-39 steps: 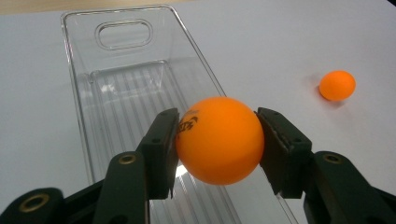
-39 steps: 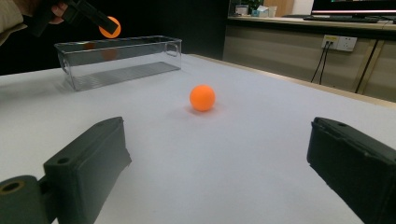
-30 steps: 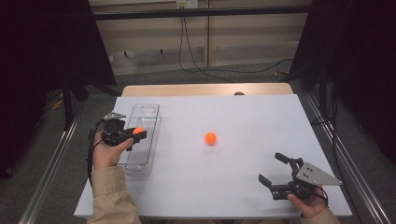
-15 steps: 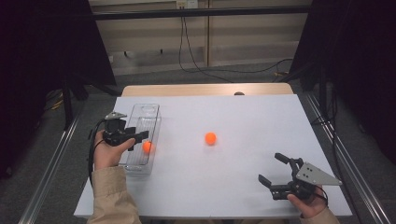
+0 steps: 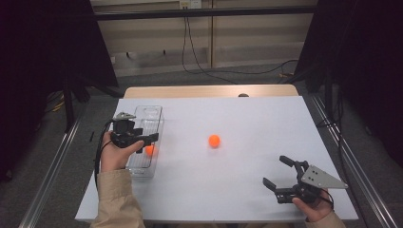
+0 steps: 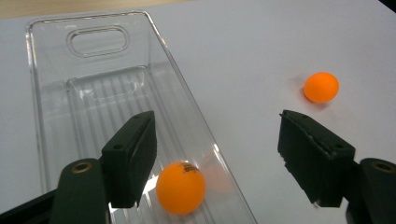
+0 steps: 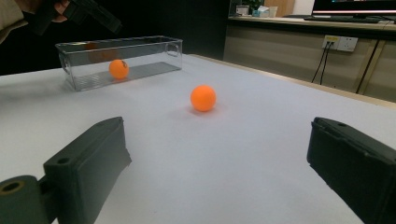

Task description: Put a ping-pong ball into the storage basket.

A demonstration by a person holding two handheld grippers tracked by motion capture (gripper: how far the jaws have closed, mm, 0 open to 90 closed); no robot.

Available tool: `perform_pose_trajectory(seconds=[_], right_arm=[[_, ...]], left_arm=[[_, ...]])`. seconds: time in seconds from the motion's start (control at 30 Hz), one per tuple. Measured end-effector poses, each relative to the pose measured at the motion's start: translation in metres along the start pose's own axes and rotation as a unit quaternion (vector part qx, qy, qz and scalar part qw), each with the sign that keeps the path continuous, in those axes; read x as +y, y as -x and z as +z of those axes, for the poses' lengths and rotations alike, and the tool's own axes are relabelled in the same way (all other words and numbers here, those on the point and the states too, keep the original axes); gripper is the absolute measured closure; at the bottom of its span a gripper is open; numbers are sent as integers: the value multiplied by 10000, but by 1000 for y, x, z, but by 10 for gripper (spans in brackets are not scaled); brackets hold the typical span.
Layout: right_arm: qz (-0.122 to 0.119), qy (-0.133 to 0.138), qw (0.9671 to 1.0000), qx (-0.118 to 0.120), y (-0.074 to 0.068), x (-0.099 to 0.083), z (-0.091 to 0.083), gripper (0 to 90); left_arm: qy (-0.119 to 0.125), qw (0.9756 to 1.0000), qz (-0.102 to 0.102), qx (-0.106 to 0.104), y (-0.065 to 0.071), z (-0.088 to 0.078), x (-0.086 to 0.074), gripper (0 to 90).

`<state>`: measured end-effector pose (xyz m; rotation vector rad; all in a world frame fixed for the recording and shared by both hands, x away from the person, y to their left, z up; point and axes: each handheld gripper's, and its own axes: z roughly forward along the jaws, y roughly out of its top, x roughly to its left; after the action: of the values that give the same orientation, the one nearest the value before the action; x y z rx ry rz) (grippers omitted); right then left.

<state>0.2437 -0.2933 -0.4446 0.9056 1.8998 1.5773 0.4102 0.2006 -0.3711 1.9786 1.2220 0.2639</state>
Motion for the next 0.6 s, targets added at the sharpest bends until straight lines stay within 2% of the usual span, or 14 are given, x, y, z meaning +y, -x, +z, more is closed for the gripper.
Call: perform_pose_trajectory(seconds=[0.23, 0.6], right_arm=[[-2, -1, 10000, 1, 0, 0, 0, 42], [1, -1, 10000, 1, 0, 0, 0, 42]], left_arm=[[-60, 9999, 93, 12, 7, 5, 3, 222], [-161, 9997, 163, -109, 16, 13, 6, 150]])
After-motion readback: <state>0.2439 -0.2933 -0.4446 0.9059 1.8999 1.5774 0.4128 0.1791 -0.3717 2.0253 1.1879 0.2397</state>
